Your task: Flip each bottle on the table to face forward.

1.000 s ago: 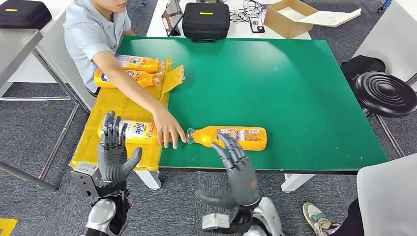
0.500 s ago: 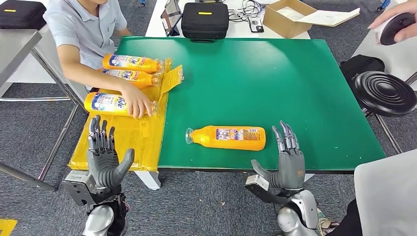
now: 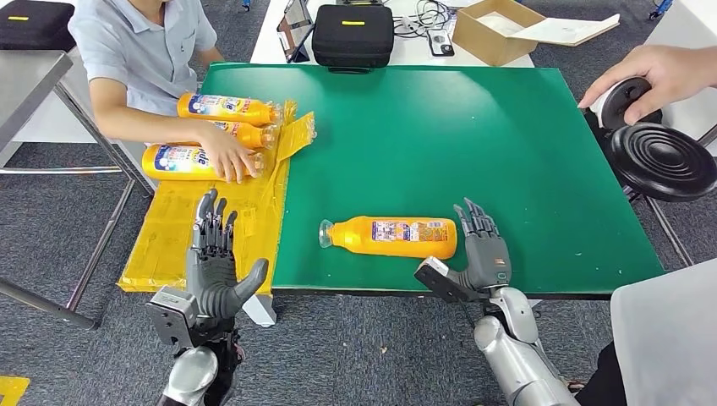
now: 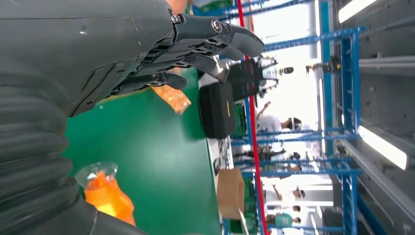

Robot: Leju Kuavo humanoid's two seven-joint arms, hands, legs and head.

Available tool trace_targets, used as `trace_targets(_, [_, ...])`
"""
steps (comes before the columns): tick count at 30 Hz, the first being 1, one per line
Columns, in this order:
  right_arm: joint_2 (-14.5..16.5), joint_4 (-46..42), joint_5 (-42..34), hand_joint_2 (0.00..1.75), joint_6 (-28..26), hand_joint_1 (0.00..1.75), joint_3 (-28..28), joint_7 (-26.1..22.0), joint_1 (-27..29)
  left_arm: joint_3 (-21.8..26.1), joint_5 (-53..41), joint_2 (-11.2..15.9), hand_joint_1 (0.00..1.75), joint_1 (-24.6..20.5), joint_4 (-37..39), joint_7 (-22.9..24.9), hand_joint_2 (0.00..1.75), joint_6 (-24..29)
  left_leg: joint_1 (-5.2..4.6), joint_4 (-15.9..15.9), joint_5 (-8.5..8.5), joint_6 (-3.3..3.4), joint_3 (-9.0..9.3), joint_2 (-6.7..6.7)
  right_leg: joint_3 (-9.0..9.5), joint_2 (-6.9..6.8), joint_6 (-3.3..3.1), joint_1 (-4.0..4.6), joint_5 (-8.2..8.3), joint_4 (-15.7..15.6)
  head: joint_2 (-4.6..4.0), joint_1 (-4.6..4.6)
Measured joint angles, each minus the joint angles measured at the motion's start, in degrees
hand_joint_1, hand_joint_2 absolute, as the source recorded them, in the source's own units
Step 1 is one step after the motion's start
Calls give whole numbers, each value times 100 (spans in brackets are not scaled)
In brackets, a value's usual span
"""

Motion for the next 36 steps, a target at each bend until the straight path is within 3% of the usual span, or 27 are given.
trace_targets(14, [281, 877, -83, 175, 181, 0, 8, 61, -405, -187, -2, -7, 0, -282, 314, 179, 175, -69, 0, 0, 0, 1, -1, 0, -1, 0, 0, -3, 0, 0, 0, 0])
trace_targets(23, [410, 1422, 285, 175, 450, 0, 157, 884, -782, -385, -137, -35, 0, -500, 512, 287, 175, -132, 1, 0, 0, 1, -2, 1, -1, 0, 0, -2, 0, 1, 0, 0])
trace_targets(36, [405, 1832, 852, 175, 723, 0, 435, 1545, -1261, -533, -174, -35, 0, -652, 681, 362, 175, -195, 0, 1, 0, 1, 0, 1, -1, 0, 1, -2, 1, 1, 0, -1])
